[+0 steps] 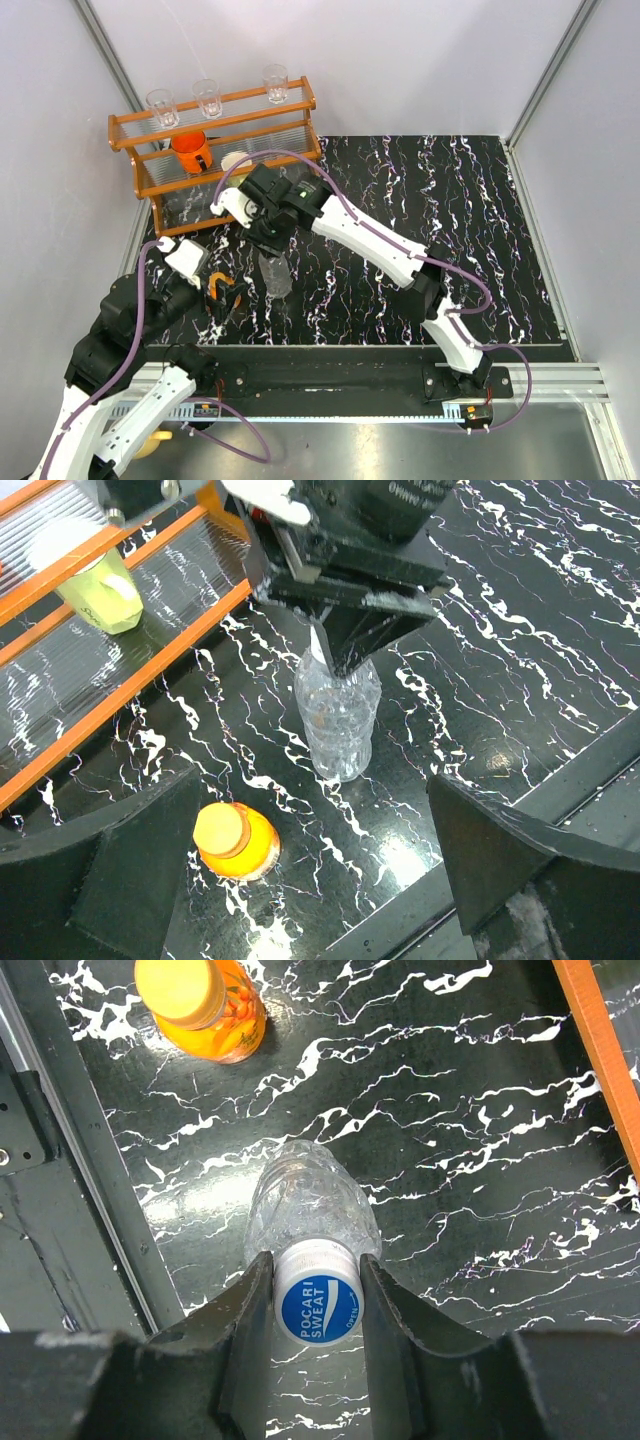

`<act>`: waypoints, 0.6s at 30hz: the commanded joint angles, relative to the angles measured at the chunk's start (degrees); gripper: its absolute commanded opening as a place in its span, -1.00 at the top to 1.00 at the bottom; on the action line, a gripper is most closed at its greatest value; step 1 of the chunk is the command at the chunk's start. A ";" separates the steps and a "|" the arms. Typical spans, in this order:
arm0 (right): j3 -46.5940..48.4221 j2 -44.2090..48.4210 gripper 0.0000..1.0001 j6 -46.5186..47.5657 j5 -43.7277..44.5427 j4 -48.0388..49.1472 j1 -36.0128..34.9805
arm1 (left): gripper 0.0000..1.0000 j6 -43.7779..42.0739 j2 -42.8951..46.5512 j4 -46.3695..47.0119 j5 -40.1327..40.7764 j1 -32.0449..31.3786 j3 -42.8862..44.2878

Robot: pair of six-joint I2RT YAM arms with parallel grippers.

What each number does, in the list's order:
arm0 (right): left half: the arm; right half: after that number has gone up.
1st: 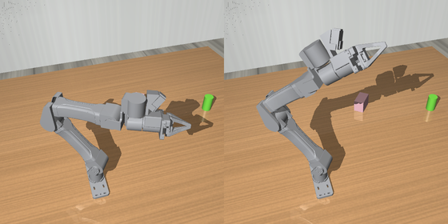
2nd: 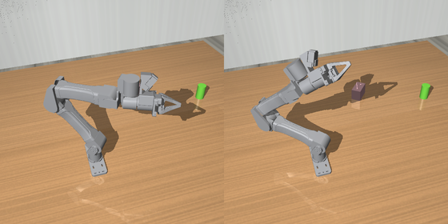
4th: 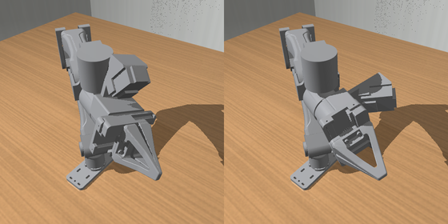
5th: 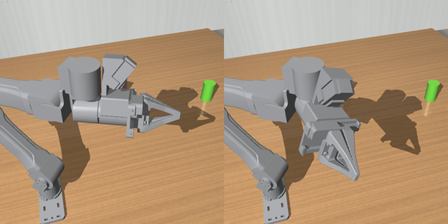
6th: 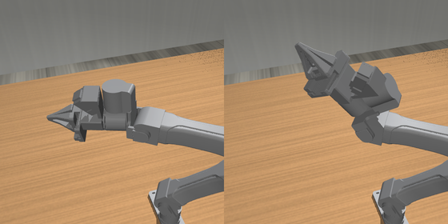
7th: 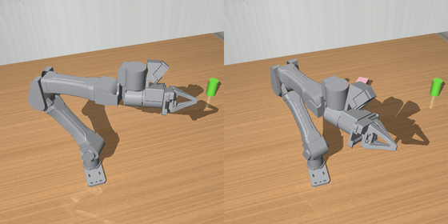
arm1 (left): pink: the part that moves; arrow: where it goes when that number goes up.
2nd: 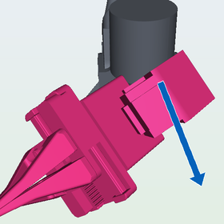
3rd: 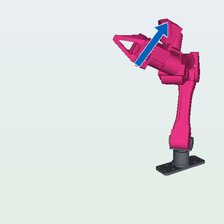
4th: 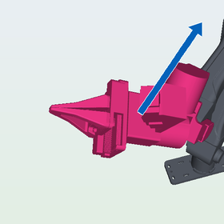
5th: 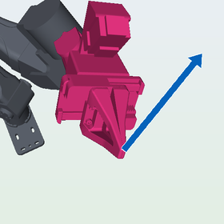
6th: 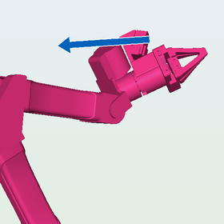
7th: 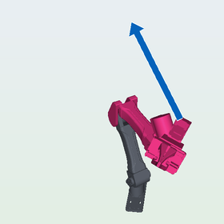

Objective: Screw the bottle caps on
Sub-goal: Place the plastic bottle at the center of the board.

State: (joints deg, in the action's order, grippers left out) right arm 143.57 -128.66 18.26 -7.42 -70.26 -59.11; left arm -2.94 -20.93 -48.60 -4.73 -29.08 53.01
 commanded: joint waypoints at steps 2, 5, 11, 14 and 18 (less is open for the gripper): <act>2.16 -1.50 0.54 1.78 3.11 -0.58 -2.50 | -0.98 0.92 0.54 1.14 -0.01 0.08 1.30; 2.24 -1.77 0.46 2.13 3.90 -0.06 -3.11 | -0.98 1.18 0.45 1.14 -0.36 0.16 1.39; 0.76 -0.63 0.15 2.66 6.36 2.22 -3.55 | -0.98 1.09 0.27 1.14 -0.63 0.25 1.57; -4.41 2.09 -0.01 2.48 6.37 6.25 -3.64 | -0.98 1.27 0.27 1.14 -0.72 0.25 1.65; -8.74 4.64 -0.18 2.22 6.45 9.26 -3.64 | -0.98 1.36 0.45 1.05 -1.07 0.34 1.65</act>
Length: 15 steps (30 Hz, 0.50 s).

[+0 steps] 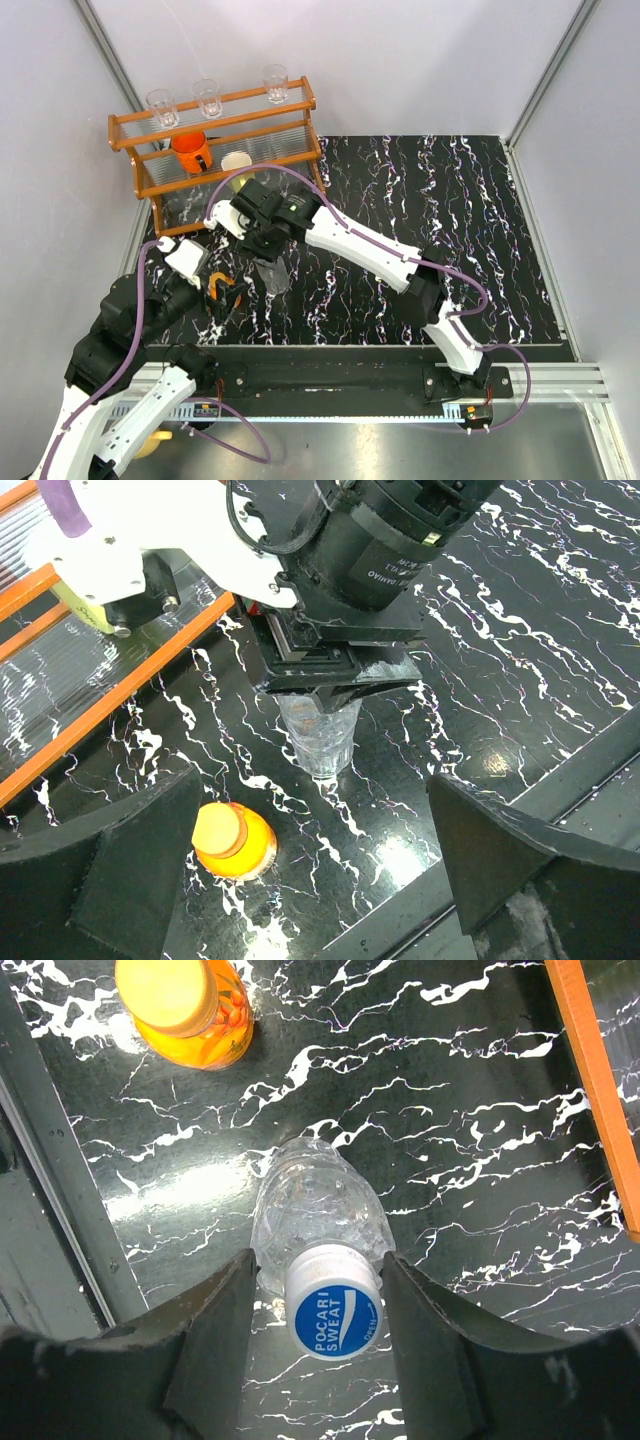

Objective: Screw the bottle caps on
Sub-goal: Place the plastic bottle at the center of the board.

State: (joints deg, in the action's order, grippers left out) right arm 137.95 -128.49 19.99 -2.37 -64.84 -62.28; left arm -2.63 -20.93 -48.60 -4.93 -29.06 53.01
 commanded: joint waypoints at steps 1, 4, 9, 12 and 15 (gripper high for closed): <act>-4.26 4.73 -0.25 0.49 1.40 4.80 -0.47 | -0.98 1.05 0.54 0.96 -0.79 0.41 1.65; -6.02 6.05 -0.35 0.49 0.62 6.56 -0.56 | -0.98 1.05 0.36 1.14 -1.05 0.49 1.83; -7.17 7.54 -0.54 0.31 0.09 8.24 -0.47 | -0.98 1.05 0.36 0.88 -1.22 0.49 2.00; -7.69 8.33 -0.62 0.31 0.26 8.85 -0.47 | -0.98 1.05 0.36 0.70 -1.40 0.58 2.09; -8.22 9.21 -0.81 0.31 0.52 9.82 -0.47 | -0.98 0.96 0.10 0.70 -1.40 0.67 2.01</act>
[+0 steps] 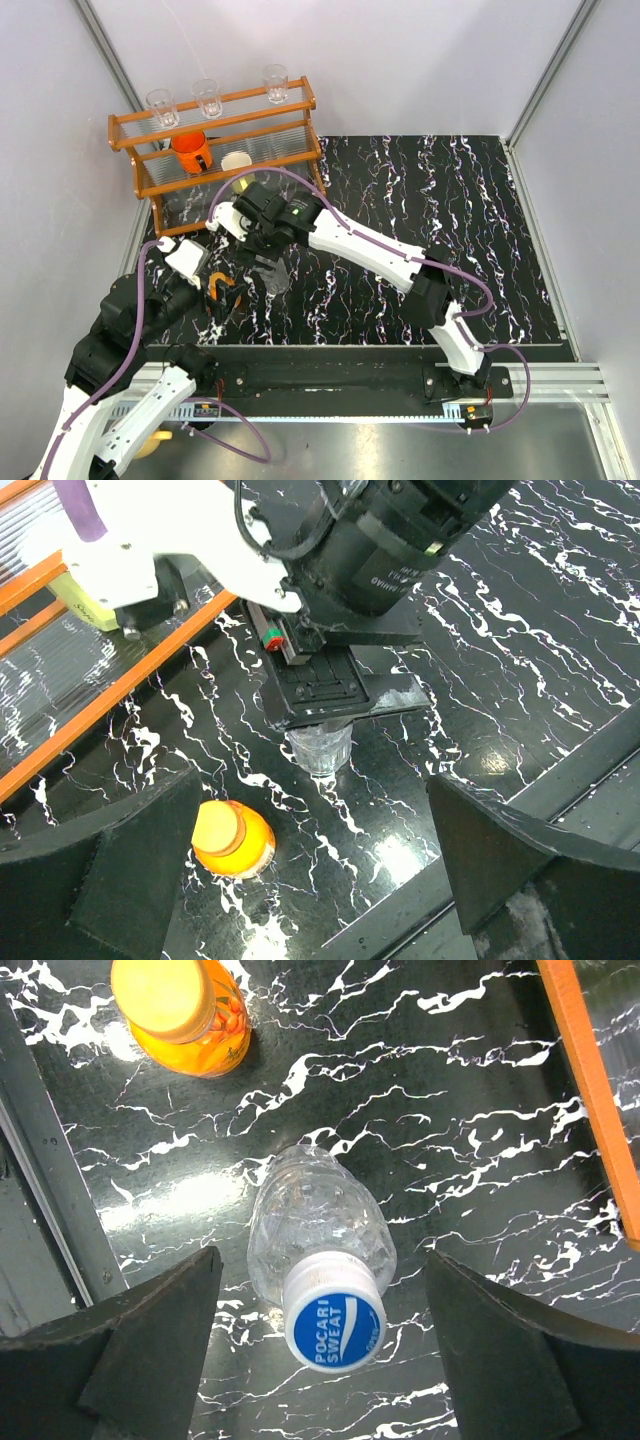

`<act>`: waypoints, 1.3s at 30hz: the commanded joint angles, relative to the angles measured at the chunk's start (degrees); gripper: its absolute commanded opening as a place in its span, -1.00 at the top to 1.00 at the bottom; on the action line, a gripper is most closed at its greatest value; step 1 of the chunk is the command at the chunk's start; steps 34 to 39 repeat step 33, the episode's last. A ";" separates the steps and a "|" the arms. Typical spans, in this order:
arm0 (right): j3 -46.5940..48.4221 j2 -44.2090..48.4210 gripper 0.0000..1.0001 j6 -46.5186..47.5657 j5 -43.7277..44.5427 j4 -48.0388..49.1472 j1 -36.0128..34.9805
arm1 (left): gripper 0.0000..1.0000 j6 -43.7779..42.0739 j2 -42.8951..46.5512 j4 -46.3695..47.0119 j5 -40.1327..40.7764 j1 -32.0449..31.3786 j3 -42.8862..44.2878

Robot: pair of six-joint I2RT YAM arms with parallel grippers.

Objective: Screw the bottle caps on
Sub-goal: Place the plastic bottle at the center of the board, then reset both arms

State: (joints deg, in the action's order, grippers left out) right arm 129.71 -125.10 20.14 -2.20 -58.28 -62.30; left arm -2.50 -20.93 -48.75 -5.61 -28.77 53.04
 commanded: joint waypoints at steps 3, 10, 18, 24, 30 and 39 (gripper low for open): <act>-0.33 7.05 -0.99 0.42 0.88 4.31 -0.45 | -0.98 0.92 -0.08 0.94 -0.81 0.39 2.07; 0.81 10.75 -0.99 -0.10 -0.43 4.49 -0.36 | -0.98 1.36 -1.92 2.25 -0.20 0.39 2.16; -16.70 28.48 -0.99 -14.83 4.38 13.69 6.39 | -0.98 1.63 -11.32 6.91 4.11 0.39 4.44; -43.97 51.34 -0.99 -29.09 13.17 26.99 10.89 | -0.98 2.32 -18.61 11.74 2.71 1.96 9.27; -52.09 62.86 -1.00 -36.57 15.90 25.76 10.80 | -0.98 5.40 -21.26 13.16 0.86 5.13 9.80; -52.37 64.63 -1.00 -37.81 16.08 23.13 10.89 | -0.98 6.54 -21.87 12.81 -0.72 6.45 10.51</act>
